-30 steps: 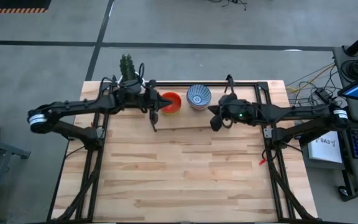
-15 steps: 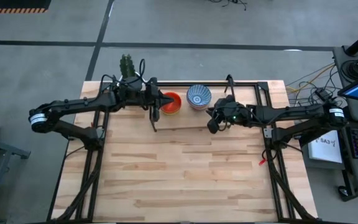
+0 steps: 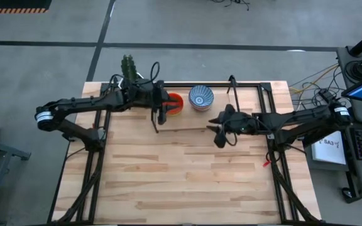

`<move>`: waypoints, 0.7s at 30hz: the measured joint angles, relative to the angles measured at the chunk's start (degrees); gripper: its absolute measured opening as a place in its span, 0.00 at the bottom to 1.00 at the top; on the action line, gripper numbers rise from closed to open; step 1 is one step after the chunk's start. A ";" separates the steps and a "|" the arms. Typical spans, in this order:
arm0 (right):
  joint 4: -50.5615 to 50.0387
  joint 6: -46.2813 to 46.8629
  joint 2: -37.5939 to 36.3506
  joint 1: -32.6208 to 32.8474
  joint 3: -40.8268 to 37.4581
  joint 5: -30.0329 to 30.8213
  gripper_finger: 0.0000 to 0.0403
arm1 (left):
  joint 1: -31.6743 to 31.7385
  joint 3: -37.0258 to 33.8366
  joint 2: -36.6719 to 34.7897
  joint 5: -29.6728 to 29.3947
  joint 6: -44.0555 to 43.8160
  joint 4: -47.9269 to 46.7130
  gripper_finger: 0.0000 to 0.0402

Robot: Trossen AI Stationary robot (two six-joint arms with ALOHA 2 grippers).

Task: Place and stack bowls onto a shelf
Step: Return to Home Position

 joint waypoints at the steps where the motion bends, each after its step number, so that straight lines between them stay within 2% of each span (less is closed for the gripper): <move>1: 1.07 -2.61 0.05 0.71 -0.67 0.04 0.29 | -0.87 -0.49 -1.33 0.13 0.01 -1.18 0.22; 6: 6.12 -14.79 -3.32 0.64 -3.51 -1.62 0.22 | -4.84 -7.33 -12.40 0.44 0.66 0.00 0.20; 11: 8.73 -21.44 -9.97 -1.07 -8.06 -6.47 0.18 | -6.20 -15.86 -26.09 0.58 3.17 0.66 0.17; 16: 15.89 -22.72 -18.16 -1.76 -15.73 -8.03 0.17 | -6.07 -23.88 -40.10 0.36 2.18 0.90 0.16; 21: 19.93 -20.65 -25.33 -1.74 -21.84 -8.01 0.17 | -6.13 -29.76 -50.87 0.40 -4.41 1.73 0.16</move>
